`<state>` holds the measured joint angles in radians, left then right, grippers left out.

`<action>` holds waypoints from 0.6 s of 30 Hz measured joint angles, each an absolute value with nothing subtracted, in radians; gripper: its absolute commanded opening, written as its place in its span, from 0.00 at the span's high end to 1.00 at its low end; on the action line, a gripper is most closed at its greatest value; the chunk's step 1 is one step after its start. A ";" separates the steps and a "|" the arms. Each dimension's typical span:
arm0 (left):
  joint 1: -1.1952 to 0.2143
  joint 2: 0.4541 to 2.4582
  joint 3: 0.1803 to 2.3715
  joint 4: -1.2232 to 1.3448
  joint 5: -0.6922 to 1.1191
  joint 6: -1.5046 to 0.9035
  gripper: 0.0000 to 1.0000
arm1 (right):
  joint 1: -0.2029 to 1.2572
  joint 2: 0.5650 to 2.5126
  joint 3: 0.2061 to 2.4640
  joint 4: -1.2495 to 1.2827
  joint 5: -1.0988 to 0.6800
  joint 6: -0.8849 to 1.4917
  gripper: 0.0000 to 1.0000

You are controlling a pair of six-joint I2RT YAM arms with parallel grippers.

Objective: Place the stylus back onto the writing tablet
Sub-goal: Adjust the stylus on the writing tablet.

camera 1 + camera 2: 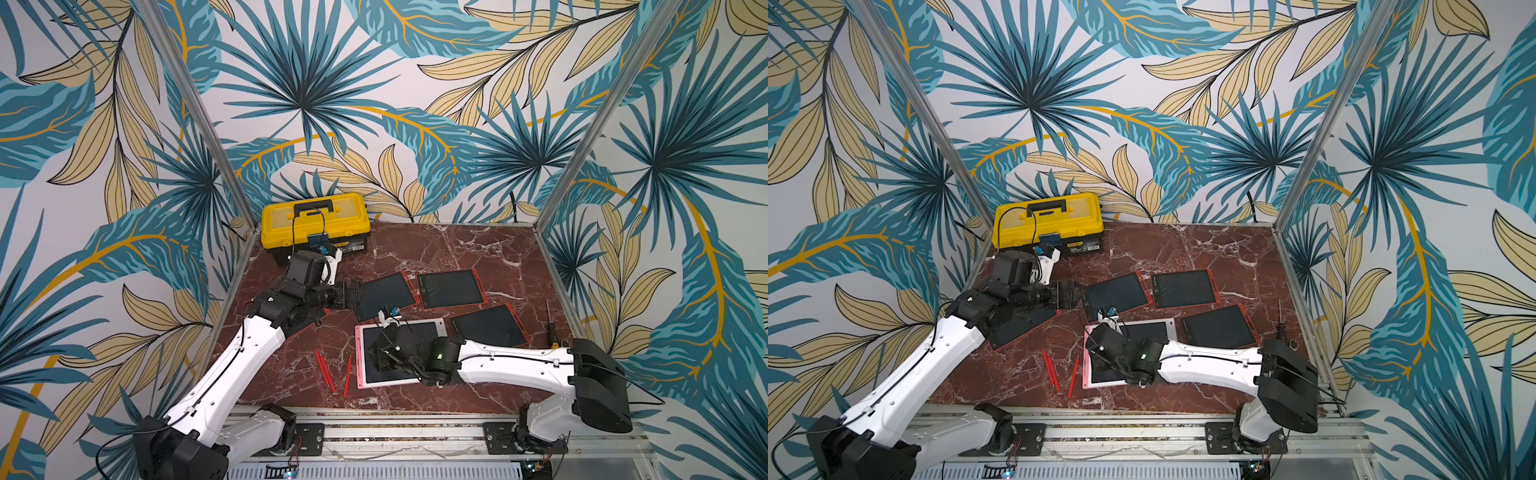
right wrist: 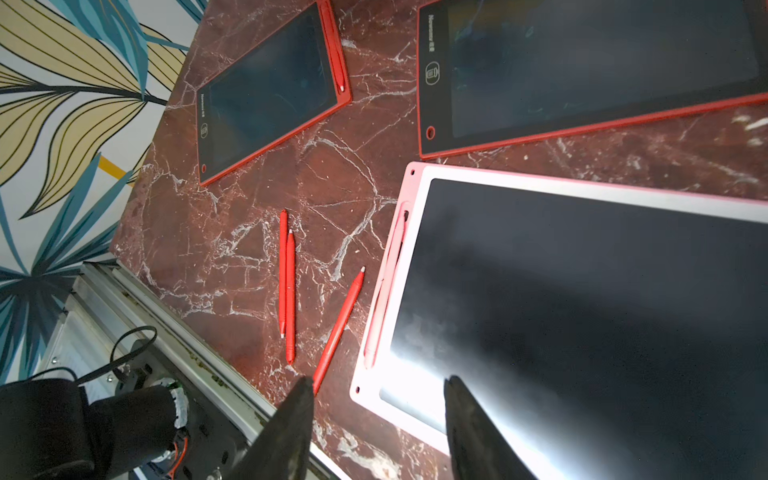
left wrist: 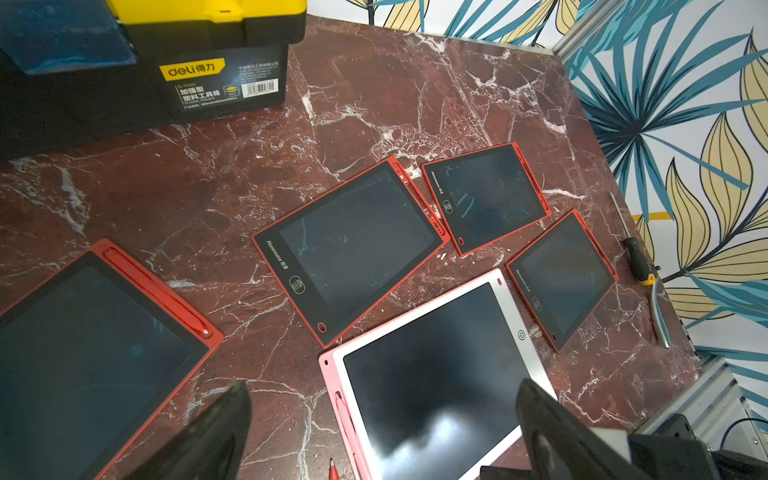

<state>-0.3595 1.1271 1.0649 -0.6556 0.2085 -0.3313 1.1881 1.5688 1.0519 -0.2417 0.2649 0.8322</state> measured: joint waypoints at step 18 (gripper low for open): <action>-0.351 1.135 1.120 -0.610 0.307 -0.204 0.00 | 1.192 1.742 1.145 -0.285 0.242 0.895 0.74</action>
<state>-0.3511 1.1351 1.1202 -0.6098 0.3065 -0.2039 1.1923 1.7420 1.1454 -0.2848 0.2420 0.8948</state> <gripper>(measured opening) 0.997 0.261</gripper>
